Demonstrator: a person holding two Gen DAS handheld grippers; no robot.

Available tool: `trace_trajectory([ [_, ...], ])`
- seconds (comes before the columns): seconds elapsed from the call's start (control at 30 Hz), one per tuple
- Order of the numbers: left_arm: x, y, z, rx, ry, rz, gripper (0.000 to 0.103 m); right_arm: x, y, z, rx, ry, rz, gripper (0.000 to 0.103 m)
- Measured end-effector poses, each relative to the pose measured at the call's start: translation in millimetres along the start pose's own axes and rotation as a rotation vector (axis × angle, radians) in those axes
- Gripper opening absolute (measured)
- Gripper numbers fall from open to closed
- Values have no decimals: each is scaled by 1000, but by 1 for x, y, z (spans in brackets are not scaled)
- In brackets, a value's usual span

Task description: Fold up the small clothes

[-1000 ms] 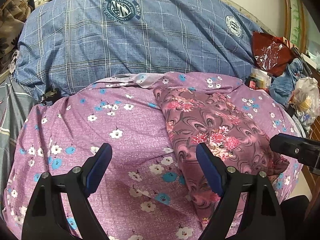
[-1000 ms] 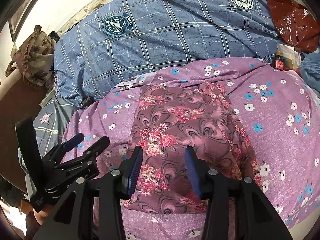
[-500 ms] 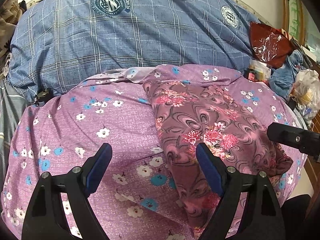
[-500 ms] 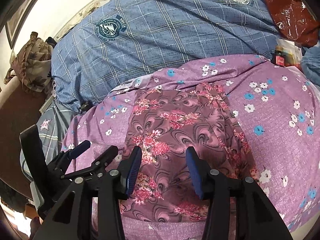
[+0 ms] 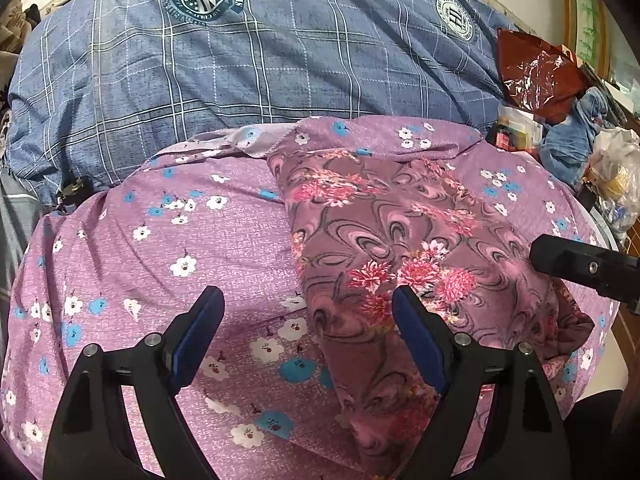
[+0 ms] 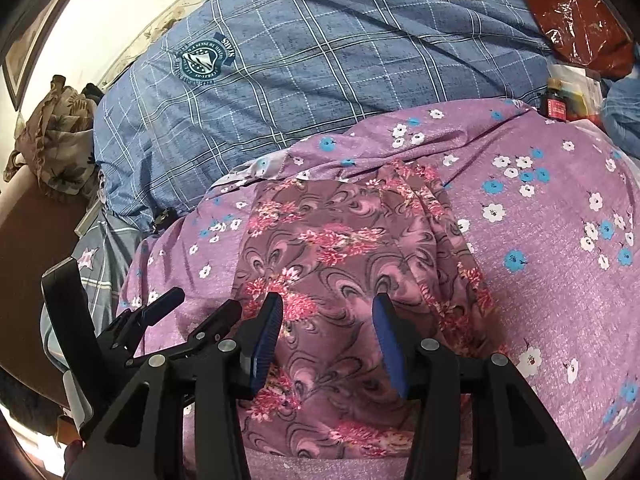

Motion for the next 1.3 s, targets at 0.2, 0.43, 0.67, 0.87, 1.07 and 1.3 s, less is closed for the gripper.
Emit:
trace_trajectory([
  [0.2, 2, 8, 5, -2, 11, -16, 86, -2, 4, 11, 6, 23, 0, 51],
  [0.43, 2, 15, 6, -8, 26, -28, 86, -5, 9, 16, 1, 19, 5, 51],
  [0.67, -2, 22, -8, -10, -34, -39, 86, -8, 18, 36, 42, 36, 26, 51],
  [0.87, -5, 28, -28, -43, -90, -38, 86, -13, 17, 68, 32, 107, 50, 51],
  [1.07, -4, 32, -32, -47, -105, -40, 86, -19, 12, 101, 35, 171, 75, 59],
  [1.3, -4, 33, -26, -70, -62, -31, 86, -18, 15, 110, 21, 195, 54, 59],
])
Point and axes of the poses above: each gripper's, at about its wrist camera, not at the fingertips, and y roughly the way its jaws point, z to its right, x to its underside, the point moved 5 cm from there along y, roughly the way its jaws point, and after that the axes turned 6 degrees about z, right-handed, at the moved point
